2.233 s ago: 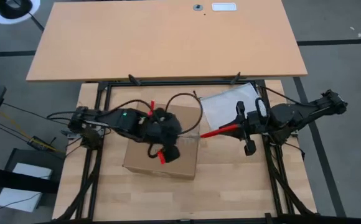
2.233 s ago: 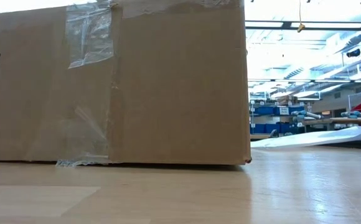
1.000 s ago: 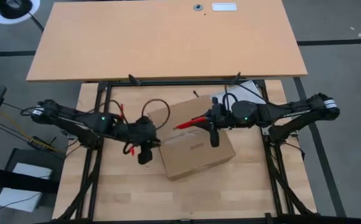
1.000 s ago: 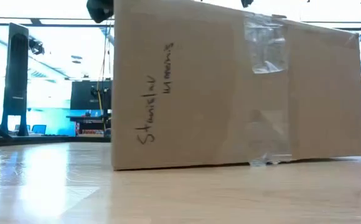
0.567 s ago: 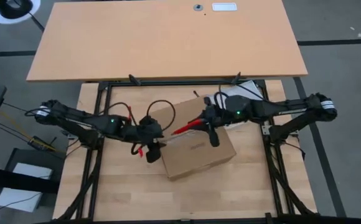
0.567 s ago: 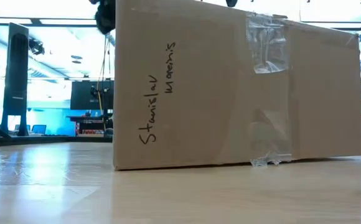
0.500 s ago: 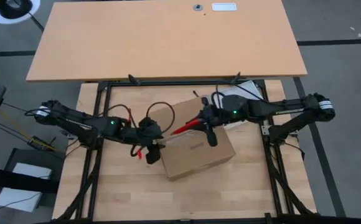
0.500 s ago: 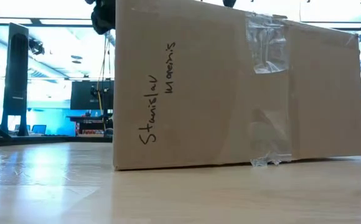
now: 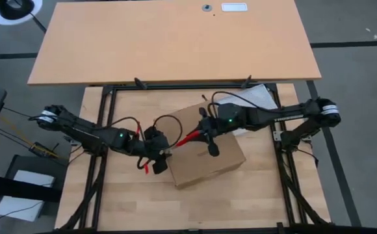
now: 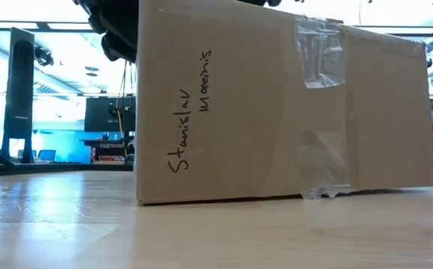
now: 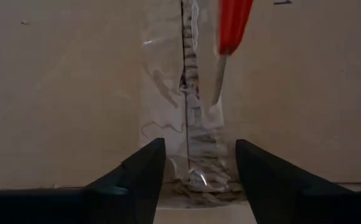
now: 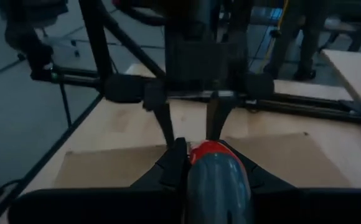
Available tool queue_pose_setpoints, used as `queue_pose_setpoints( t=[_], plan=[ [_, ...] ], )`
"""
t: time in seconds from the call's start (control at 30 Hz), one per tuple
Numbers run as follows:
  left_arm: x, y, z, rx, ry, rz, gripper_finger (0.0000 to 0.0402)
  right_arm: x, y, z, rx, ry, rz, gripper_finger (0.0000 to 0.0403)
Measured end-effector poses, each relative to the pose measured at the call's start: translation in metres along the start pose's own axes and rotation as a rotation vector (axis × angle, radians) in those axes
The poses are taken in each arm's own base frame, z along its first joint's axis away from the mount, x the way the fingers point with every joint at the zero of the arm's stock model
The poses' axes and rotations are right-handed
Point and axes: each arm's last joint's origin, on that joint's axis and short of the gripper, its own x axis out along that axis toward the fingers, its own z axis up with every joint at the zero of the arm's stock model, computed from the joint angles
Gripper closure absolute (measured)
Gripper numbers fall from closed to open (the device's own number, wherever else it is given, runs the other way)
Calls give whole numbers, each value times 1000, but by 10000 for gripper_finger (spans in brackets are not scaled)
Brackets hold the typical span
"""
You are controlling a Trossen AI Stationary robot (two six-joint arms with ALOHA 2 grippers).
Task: Unpack boxes
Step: Open the cardboard box using the red cutter
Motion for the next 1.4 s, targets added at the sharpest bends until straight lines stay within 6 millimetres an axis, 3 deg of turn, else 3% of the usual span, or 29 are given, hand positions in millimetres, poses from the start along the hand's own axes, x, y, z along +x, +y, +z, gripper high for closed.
queue_pose_setpoints(
  t=[0.33, 0.77, 1.4],
  plan=[
    [1, 0, 1, 12, -16, 10, 193, 24, -6, -13, -27, 4, 4, 347],
    [2, 0, 1, 15, -20, 12, 193, 31, -7, -18, -57, 17, 12, 347],
    [0, 4, -6, 45, 46, 53, 193, -37, -15, -11, -96, 237, -78, 347]
  ],
)
